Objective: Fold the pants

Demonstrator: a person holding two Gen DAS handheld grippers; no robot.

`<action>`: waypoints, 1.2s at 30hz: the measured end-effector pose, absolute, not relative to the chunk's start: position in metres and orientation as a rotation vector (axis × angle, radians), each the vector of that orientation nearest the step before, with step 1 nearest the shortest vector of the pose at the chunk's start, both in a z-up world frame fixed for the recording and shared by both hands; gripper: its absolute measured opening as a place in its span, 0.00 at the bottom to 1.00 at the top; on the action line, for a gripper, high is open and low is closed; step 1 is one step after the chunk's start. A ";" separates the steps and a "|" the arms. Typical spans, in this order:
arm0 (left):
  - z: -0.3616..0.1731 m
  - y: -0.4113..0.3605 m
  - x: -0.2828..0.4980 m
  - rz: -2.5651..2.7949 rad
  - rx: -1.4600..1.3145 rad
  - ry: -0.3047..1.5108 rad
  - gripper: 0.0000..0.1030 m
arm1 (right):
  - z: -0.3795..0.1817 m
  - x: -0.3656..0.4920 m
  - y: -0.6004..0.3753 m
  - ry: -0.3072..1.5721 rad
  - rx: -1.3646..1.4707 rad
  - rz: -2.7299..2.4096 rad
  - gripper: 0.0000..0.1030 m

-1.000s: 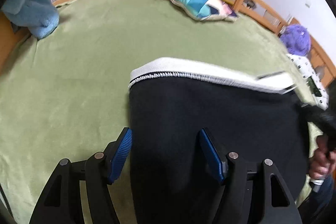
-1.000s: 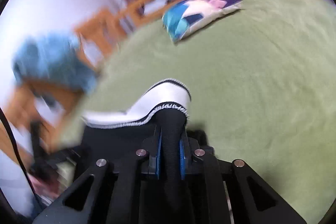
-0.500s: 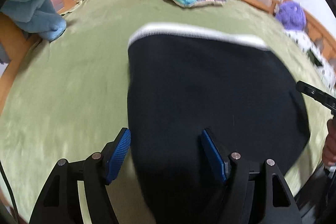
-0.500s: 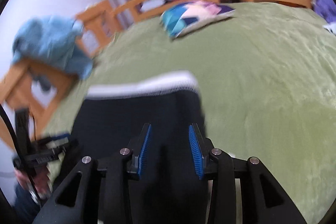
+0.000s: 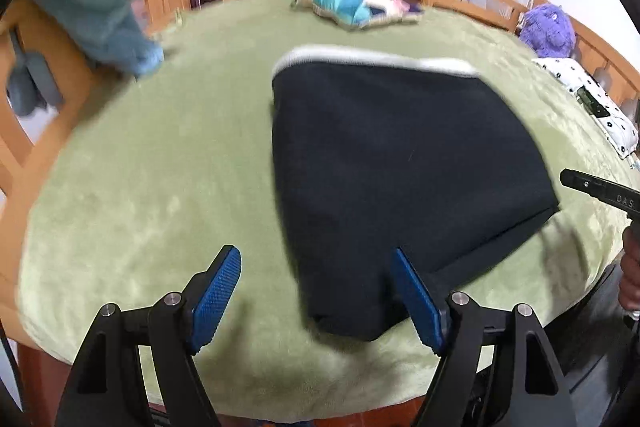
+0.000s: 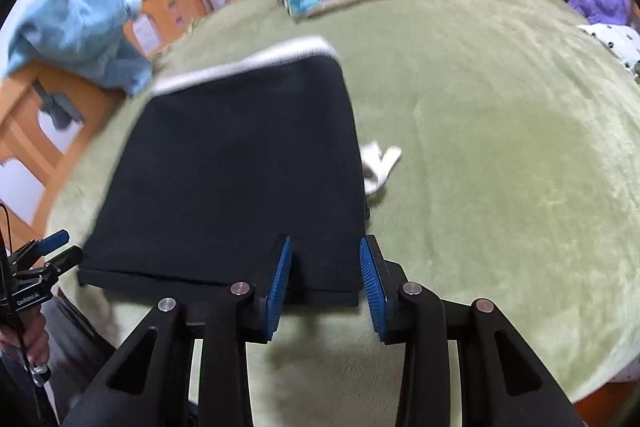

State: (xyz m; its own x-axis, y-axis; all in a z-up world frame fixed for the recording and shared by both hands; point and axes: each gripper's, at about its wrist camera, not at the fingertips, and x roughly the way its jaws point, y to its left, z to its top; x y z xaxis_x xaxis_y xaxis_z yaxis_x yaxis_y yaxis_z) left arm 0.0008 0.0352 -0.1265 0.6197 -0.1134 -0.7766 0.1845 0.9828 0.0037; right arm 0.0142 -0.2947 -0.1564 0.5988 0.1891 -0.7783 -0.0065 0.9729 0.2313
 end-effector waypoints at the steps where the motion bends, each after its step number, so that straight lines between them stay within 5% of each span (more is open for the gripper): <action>1: -0.117 0.032 -0.001 -0.165 0.085 0.877 0.74 | -0.145 0.008 -0.294 0.898 0.208 0.106 0.37; 5: -0.080 0.022 -0.005 -0.187 0.012 0.861 0.74 | -0.098 -0.007 -0.285 0.823 0.186 0.068 0.60; 14: -0.012 -0.006 -0.046 -0.189 -0.023 0.765 0.86 | -0.009 -0.045 -0.264 0.731 0.153 0.004 0.64; 17: -0.002 -0.010 -0.059 -0.176 -0.014 0.751 0.87 | 0.010 -0.067 -0.259 0.704 0.124 -0.041 0.87; 20: 0.003 -0.013 -0.069 -0.163 -0.004 0.741 0.88 | 0.024 -0.089 -0.257 0.642 0.118 -0.064 0.96; 36: 0.015 -0.020 -0.091 -0.148 0.022 0.693 0.90 | 0.032 -0.117 -0.253 0.658 0.093 -0.148 0.98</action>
